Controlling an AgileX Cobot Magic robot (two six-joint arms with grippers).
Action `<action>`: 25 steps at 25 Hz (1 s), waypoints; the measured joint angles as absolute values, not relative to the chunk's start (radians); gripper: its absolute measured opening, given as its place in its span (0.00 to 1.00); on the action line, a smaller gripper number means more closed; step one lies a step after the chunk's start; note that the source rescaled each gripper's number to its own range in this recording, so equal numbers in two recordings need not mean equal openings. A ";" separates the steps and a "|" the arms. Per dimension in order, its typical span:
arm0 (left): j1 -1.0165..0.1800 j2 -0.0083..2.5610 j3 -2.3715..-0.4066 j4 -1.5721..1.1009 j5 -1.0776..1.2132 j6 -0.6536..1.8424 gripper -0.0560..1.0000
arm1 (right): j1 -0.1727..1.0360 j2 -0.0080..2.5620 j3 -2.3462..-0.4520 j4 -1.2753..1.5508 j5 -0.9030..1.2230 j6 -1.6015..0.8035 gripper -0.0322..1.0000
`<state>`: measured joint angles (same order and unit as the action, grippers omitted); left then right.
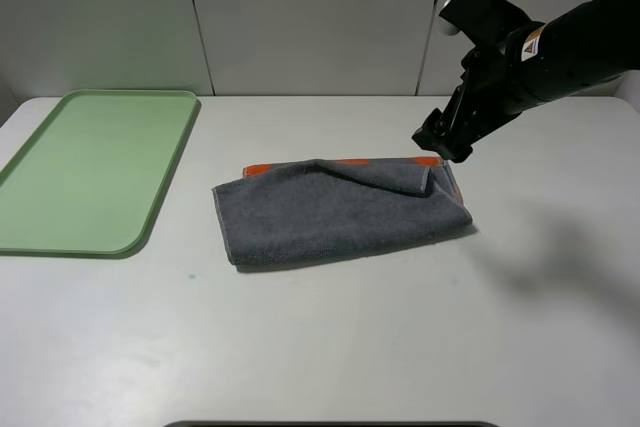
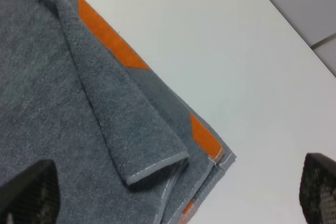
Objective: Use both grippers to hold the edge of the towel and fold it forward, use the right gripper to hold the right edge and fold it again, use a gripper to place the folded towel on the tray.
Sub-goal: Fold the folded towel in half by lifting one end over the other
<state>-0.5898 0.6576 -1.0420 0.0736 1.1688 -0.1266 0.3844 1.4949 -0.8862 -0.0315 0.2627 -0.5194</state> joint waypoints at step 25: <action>-0.590 0.178 -0.495 0.078 1.069 -0.126 1.00 | 0.384 1.495 -0.886 -0.020 0.247 -0.494 1.00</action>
